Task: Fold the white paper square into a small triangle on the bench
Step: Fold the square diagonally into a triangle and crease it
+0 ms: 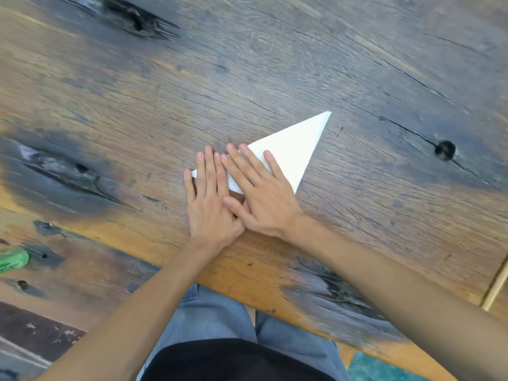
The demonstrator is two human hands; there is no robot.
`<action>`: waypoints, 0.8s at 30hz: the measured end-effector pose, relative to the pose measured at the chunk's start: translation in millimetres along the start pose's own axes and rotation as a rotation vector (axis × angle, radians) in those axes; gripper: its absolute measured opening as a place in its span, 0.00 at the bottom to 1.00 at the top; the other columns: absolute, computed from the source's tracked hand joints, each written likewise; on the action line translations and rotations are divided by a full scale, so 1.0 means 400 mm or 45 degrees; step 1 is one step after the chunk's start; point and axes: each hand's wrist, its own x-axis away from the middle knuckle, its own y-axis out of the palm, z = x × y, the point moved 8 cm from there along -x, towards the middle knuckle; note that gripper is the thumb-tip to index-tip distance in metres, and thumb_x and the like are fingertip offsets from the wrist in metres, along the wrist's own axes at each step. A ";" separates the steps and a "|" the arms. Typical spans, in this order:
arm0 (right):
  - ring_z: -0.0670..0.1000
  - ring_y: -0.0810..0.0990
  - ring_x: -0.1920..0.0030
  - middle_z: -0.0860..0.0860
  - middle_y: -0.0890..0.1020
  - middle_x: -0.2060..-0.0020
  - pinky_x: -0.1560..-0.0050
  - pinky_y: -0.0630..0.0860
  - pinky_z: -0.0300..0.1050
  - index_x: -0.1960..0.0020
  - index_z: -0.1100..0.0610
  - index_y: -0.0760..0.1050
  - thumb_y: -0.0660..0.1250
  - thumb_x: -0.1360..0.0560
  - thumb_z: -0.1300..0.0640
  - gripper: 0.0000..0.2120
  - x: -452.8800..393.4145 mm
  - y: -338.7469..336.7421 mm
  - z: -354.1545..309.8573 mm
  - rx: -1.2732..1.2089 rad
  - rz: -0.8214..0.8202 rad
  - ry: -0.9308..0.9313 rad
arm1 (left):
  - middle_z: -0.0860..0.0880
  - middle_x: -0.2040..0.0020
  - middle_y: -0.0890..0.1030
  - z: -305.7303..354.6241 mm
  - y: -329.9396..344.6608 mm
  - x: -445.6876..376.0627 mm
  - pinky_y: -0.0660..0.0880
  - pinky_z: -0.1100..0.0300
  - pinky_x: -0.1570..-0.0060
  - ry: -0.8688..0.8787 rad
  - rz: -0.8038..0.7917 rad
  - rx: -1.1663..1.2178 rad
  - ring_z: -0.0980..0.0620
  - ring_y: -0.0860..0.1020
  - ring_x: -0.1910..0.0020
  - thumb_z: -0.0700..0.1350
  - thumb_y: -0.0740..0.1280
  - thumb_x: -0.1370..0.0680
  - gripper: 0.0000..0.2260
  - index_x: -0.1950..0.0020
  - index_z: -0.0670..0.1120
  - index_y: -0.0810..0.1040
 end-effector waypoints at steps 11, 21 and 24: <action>0.50 0.50 0.15 0.49 0.54 0.15 0.17 0.52 0.57 0.15 0.52 0.51 0.44 0.15 0.39 0.32 0.017 -0.005 0.118 0.144 0.006 0.047 | 0.39 0.15 0.49 0.001 0.002 -0.003 0.47 0.42 0.18 0.007 -0.035 0.019 0.41 0.45 0.16 0.62 0.50 0.18 0.38 0.17 0.38 0.47; 0.48 0.48 0.16 0.47 0.53 0.15 0.17 0.47 0.56 0.15 0.50 0.50 0.43 0.14 0.42 0.30 0.061 -0.122 0.407 0.086 0.034 0.459 | 0.40 0.15 0.47 -0.002 0.006 -0.005 0.45 0.41 0.18 0.021 -0.032 0.004 0.41 0.44 0.16 0.61 0.48 0.17 0.36 0.16 0.39 0.45; 0.50 0.49 0.15 0.48 0.54 0.15 0.16 0.47 0.57 0.15 0.51 0.50 0.48 0.14 0.42 0.30 0.060 -0.161 0.462 -0.117 0.091 0.600 | 0.40 0.15 0.47 -0.001 0.002 -0.007 0.42 0.43 0.18 0.018 -0.049 0.010 0.42 0.44 0.16 0.60 0.48 0.17 0.36 0.16 0.39 0.45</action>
